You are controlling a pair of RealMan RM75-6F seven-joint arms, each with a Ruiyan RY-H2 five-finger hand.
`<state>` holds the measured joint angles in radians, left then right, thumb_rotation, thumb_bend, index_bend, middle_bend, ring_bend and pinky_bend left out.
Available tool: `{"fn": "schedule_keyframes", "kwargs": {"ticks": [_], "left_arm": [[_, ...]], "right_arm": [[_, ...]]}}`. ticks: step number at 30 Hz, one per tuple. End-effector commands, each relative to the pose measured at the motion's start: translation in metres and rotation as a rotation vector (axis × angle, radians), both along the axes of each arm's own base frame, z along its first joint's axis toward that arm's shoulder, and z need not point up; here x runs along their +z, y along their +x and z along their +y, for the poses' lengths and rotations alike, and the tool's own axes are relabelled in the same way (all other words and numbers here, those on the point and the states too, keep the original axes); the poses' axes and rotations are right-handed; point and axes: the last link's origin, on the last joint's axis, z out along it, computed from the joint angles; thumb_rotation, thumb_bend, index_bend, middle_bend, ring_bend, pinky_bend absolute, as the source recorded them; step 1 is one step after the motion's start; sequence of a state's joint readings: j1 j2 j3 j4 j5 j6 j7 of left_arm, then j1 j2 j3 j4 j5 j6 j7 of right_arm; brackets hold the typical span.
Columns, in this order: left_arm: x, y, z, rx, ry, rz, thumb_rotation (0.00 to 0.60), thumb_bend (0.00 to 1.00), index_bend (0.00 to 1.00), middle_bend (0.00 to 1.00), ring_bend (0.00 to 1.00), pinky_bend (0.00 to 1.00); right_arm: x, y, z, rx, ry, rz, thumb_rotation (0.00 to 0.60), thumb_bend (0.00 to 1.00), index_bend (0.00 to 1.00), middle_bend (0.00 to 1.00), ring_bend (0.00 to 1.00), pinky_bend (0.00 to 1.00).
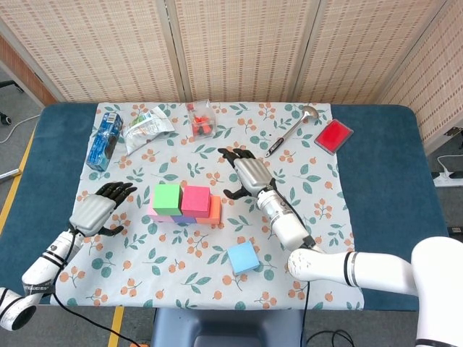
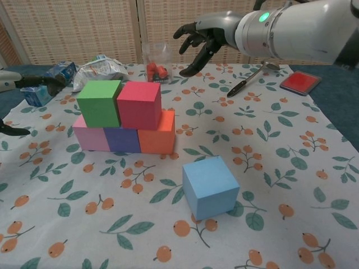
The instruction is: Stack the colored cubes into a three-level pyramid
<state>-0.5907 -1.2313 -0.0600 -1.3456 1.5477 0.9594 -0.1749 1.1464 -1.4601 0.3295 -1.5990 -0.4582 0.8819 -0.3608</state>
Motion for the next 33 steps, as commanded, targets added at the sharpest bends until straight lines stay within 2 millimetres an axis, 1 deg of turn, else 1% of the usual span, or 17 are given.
{"fn": "schedule_keyframes", "kwargs": {"ticks": [1,6,10,19,26,33], "left_arm": [[-0.006,0.004,0.003,-0.014,-0.015,0.009,0.600,0.25,0.04,0.03,0.00,0.09],[-0.013,0.010,0.003,-0.047,-0.032,0.024,0.600,0.25,0.04,0.03,0.00,0.09],[-0.019,0.019,0.005,-0.079,-0.045,0.032,0.600,0.25,0.04,0.03,0.00,0.09],[-0.024,0.032,0.008,-0.115,-0.057,0.043,0.600,0.25,0.04,0.03,0.00,0.09],[-0.027,0.035,0.009,-0.115,-0.066,0.057,0.600,0.25,0.04,0.03,0.00,0.09],[-0.028,0.031,0.007,-0.095,-0.071,0.065,0.600,0.25,0.05,0.03,0.00,0.09]], "right_arm": [[0.000,-0.003,-0.001,-0.011,-0.004,0.001,0.600,0.22,0.00,0.13,0.00,0.00],[0.002,-0.009,-0.002,-0.022,-0.009,0.000,0.600,0.22,0.00,0.13,0.00,0.00],[0.004,-0.013,-0.003,-0.029,-0.013,0.002,0.600,0.22,0.00,0.13,0.00,0.00],[0.010,-0.022,-0.002,-0.048,-0.022,0.002,0.600,0.22,0.00,0.13,0.00,0.00],[0.011,-0.027,-0.002,-0.058,-0.019,0.003,0.600,0.22,0.00,0.13,0.00,0.00],[0.008,-0.030,-0.002,-0.058,-0.010,0.008,0.600,0.22,0.00,0.13,0.00,0.00]]}}
